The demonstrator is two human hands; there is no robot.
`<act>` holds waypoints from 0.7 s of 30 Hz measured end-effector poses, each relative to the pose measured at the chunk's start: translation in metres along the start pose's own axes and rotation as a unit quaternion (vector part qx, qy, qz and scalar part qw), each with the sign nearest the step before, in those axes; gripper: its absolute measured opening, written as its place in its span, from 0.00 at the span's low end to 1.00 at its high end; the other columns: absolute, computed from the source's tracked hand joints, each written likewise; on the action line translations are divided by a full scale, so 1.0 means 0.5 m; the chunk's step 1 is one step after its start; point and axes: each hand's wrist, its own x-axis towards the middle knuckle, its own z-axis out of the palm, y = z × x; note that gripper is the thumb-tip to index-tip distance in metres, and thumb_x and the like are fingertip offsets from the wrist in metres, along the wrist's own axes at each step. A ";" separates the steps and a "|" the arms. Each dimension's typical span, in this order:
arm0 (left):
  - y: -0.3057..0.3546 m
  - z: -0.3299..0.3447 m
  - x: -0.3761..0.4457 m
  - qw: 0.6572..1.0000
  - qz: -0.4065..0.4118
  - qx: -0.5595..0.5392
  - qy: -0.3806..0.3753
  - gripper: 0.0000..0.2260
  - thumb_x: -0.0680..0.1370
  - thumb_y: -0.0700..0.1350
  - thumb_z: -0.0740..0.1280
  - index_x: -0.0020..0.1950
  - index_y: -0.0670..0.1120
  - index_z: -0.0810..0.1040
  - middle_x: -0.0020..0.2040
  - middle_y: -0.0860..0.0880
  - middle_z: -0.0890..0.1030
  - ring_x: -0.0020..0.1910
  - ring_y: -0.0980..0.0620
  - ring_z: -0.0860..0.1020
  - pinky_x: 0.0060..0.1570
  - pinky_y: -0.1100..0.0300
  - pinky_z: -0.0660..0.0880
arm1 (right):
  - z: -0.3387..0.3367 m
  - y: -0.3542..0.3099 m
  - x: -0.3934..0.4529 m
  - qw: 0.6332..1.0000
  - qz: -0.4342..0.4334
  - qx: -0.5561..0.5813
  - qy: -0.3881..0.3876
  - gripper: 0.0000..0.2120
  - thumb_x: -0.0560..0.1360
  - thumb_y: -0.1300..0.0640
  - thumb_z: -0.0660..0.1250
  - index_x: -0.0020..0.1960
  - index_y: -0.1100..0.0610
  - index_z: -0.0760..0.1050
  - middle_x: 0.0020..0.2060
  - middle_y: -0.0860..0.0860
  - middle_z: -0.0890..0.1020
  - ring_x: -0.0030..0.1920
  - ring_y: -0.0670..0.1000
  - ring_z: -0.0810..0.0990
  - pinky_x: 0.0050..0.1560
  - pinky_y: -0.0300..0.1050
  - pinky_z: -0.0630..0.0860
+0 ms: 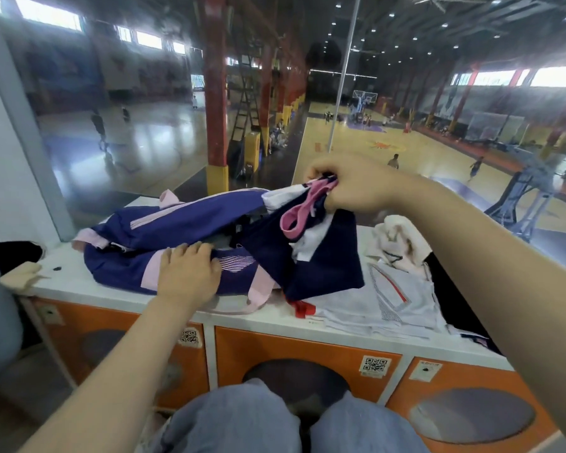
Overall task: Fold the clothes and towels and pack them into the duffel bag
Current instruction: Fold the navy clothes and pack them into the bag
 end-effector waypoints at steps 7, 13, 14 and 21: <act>-0.067 -0.014 -0.006 0.998 0.062 -0.015 -0.019 0.07 0.72 0.37 0.64 0.41 0.34 0.77 0.41 0.32 0.79 0.42 0.31 0.78 0.43 0.43 0.75 | 0.091 -0.038 0.148 0.982 0.042 0.187 0.004 0.15 0.66 0.71 0.68 0.50 0.57 0.78 0.40 0.48 0.77 0.39 0.47 0.73 0.34 0.39 0.70; -0.141 -0.049 0.094 0.989 0.119 0.035 0.080 0.07 0.74 0.44 0.66 0.42 0.52 0.83 0.49 0.50 0.82 0.52 0.42 0.76 0.48 0.47 0.74 | 0.252 0.039 0.244 0.992 0.073 0.099 -0.032 0.13 0.69 0.69 0.65 0.48 0.54 0.75 0.47 0.48 0.78 0.48 0.51 0.75 0.39 0.40 0.68; -0.137 -0.045 0.108 0.981 0.162 0.070 0.085 0.04 0.72 0.44 0.70 0.41 0.52 0.84 0.53 0.49 0.81 0.56 0.41 0.75 0.51 0.46 0.73 | 0.267 0.049 0.251 0.992 0.074 0.099 -0.017 0.13 0.70 0.68 0.64 0.49 0.53 0.74 0.48 0.48 0.77 0.49 0.51 0.75 0.41 0.40 0.69; -0.103 -0.026 0.204 0.942 0.186 0.278 0.018 0.17 0.80 0.53 0.61 0.68 0.56 0.72 0.80 0.44 0.44 0.78 0.41 0.44 0.73 0.38 0.46 | 0.348 0.097 0.259 0.998 0.043 0.027 0.048 0.19 0.71 0.67 0.63 0.58 0.52 0.75 0.55 0.51 0.81 0.53 0.56 0.77 0.50 0.47 0.73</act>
